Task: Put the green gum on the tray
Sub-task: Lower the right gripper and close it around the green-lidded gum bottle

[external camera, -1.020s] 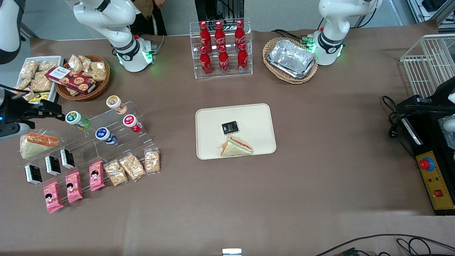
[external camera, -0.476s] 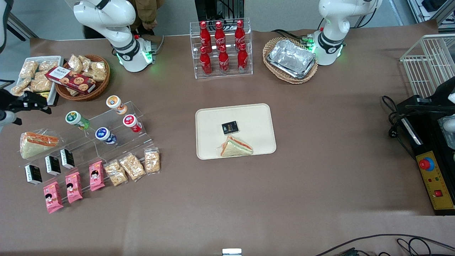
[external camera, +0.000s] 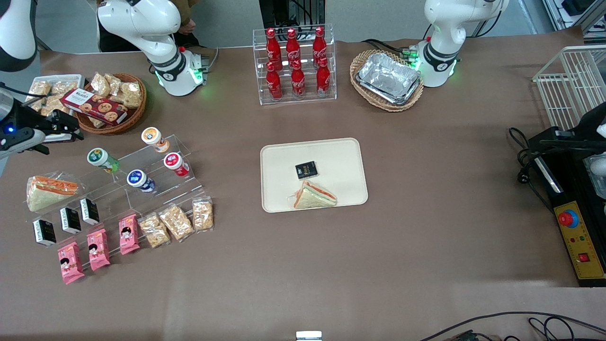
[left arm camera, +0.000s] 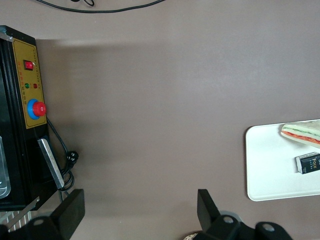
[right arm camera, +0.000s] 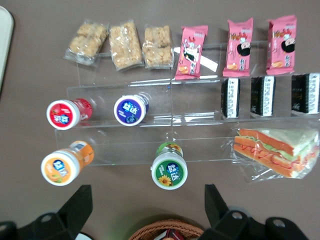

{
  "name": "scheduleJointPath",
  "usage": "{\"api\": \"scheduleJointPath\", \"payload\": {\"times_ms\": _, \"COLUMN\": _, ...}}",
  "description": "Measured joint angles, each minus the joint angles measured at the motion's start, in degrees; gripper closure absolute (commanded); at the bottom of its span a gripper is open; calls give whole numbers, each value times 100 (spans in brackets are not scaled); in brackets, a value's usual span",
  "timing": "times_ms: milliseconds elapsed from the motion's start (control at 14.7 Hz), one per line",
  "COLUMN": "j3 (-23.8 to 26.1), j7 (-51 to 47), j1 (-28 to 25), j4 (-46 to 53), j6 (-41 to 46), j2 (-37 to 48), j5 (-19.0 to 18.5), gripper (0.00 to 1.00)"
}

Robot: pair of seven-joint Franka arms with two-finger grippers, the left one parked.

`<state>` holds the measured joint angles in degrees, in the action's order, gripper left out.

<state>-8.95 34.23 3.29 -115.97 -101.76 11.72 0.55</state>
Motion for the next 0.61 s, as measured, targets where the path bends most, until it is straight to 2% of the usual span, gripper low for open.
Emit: {"api": "scheduleJointPath", "payload": {"times_ms": 612, "j3": -343, "j7": 240, "j1": 2, "j4": -1545, "j6": -1866, "j2": -50, "j5": -7, "gripper": 0}}
